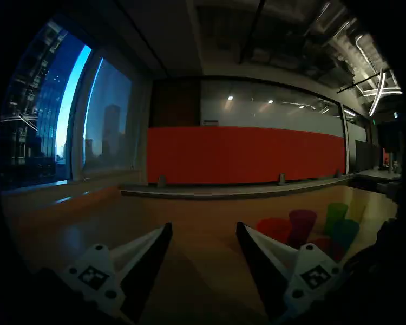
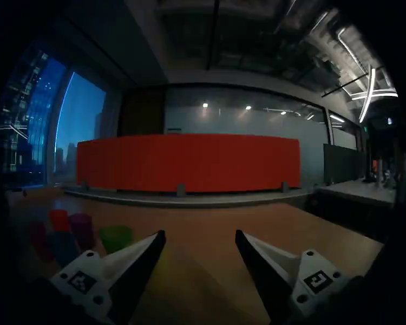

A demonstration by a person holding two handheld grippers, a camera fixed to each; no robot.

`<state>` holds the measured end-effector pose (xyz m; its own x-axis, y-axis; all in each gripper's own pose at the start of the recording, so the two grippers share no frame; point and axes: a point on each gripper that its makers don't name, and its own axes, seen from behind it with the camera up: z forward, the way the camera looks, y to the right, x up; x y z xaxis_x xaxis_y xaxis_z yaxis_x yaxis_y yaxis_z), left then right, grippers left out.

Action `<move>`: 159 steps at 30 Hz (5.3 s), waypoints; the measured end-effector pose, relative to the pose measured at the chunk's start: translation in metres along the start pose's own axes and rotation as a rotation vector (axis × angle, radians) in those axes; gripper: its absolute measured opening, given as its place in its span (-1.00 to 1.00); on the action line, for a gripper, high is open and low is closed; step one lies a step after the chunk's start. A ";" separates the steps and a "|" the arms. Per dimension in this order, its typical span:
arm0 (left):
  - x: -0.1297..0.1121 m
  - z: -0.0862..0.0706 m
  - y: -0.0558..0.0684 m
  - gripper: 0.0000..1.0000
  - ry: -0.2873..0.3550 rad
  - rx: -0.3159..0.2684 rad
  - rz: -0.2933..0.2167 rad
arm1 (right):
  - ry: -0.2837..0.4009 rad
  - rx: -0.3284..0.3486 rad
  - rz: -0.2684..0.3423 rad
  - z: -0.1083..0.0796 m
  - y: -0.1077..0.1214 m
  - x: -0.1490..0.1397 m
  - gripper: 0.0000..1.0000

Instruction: Pour water

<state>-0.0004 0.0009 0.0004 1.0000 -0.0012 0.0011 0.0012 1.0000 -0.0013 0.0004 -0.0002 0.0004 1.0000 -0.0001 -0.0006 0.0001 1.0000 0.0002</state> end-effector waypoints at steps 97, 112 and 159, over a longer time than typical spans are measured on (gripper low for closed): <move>0.191 -0.023 0.159 0.74 -0.133 -0.734 0.099 | -0.140 0.608 -0.063 -0.029 -0.092 0.197 1.00; 0.148 -0.022 0.176 0.75 -0.228 -0.816 0.161 | -0.191 0.631 -0.089 -0.027 -0.096 0.173 1.00; -0.014 -0.030 0.242 0.74 -0.548 -0.992 0.308 | -0.335 0.649 -0.163 -0.004 -0.094 0.093 0.99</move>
<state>-0.0141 0.2432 -0.0295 0.8246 0.4831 0.2945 0.0013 0.5189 -0.8548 0.0931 -0.0938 -0.0037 0.9339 -0.2523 0.2532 0.0454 0.7863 0.6161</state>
